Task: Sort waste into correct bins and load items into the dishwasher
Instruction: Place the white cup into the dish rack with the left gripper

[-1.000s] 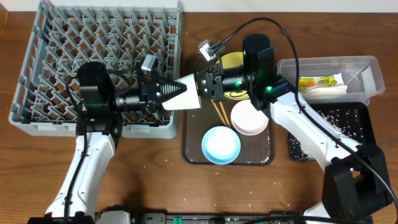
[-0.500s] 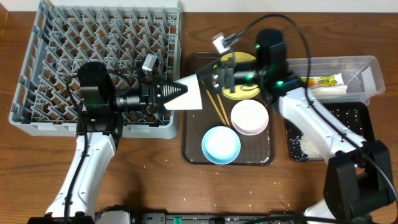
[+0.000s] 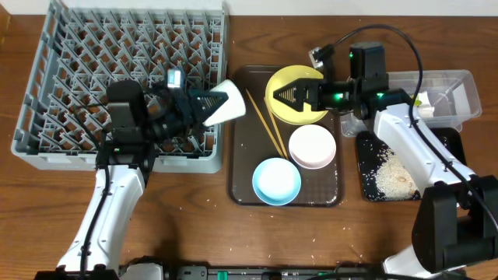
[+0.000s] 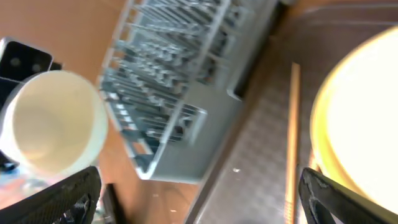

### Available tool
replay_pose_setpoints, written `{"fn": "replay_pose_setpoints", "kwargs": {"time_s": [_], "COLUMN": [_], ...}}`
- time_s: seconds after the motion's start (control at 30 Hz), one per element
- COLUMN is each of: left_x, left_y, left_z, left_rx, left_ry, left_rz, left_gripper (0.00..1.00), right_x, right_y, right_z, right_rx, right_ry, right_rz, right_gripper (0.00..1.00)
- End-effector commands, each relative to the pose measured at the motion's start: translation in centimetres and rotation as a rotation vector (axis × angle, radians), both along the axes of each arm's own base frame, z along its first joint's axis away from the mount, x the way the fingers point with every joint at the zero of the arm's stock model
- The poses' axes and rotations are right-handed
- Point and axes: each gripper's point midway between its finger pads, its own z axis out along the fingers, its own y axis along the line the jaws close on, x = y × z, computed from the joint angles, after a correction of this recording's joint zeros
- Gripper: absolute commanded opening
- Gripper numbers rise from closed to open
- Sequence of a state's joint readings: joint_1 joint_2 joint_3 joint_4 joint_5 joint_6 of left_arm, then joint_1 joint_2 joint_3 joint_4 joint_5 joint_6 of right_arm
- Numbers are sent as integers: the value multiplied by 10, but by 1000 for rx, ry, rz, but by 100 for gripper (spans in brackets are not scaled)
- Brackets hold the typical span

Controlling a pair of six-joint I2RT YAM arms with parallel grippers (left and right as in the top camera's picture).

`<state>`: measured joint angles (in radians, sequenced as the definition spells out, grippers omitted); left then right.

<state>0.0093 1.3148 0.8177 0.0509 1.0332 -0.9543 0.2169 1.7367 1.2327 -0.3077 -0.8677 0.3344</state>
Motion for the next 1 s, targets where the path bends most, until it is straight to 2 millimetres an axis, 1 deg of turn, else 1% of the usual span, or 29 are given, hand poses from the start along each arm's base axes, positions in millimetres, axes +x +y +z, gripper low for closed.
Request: {"fn": "replay_pose_setpoints", "kwargs": {"time_s": [0.0, 0.03, 0.07, 0.1, 0.2, 0.3, 0.4, 0.5, 0.57, 0.6, 0.63, 0.77, 0.8, 0.93, 0.97], "left_x": [23, 23, 23, 19, 9, -2, -10, -17, -19, -19, -21, -24, -24, -23, -23], "left_y": [32, 36, 45, 62, 82, 94, 93, 94, 90, 88, 85, 80, 77, 75, 75], "left_z": [-19, -19, -15, -8, 1, 3, -6, -26, -40, -48, -62, -94, -107, -131, -136], "left_rx": [244, 284, 369, 510, 708, 868, 957, 1036, 1055, 1066, 1084, 1120, 1134, 1153, 1156], "left_ry": [-47, -40, -22, 12, 53, 86, 118, 185, 228, 254, 294, 386, 417, 473, 487], "left_rz": [175, 184, 200, 227, 265, 286, 271, 235, 196, 175, 137, 60, 31, -8, -16], "left_gripper": [22, 22, 22, 22, 22, 22, 22, 22, 21, 21, 20, 19, 19, 20, 21], "right_x": [5, 4, 2, -1, -6, -11, -15, -18, -20, -20, -20, -20, -20, -20, -20], "right_y": [-13, -15, -19, -22, -23, -27, -31, -33, -33, -33, -34, -34, -34, -34, -34], "right_z": [-3, -5, -7, -9, -14, -20, -25, -28, -29, -29, -29, -29, -29, -29, -29], "right_rx": [-139, -169, -215, -266, -310, -340, -366, -376, -380, -382, -385, -385, -384, -385, -385], "right_ry": [-70, -68, -67, -60, -41, -14, 6, 17, 23, 22, 22, 22, 22, 22, 22], "right_rz": [-58, -68, -76, -86, -88, -87, -88, -81, -77, -75, -77, -77, -77, -77, -77], "right_gripper": [99, 99, 99, 99, 99, 99, 99, 99, 99, 99, 99, 99, 99, 99, 99]}}
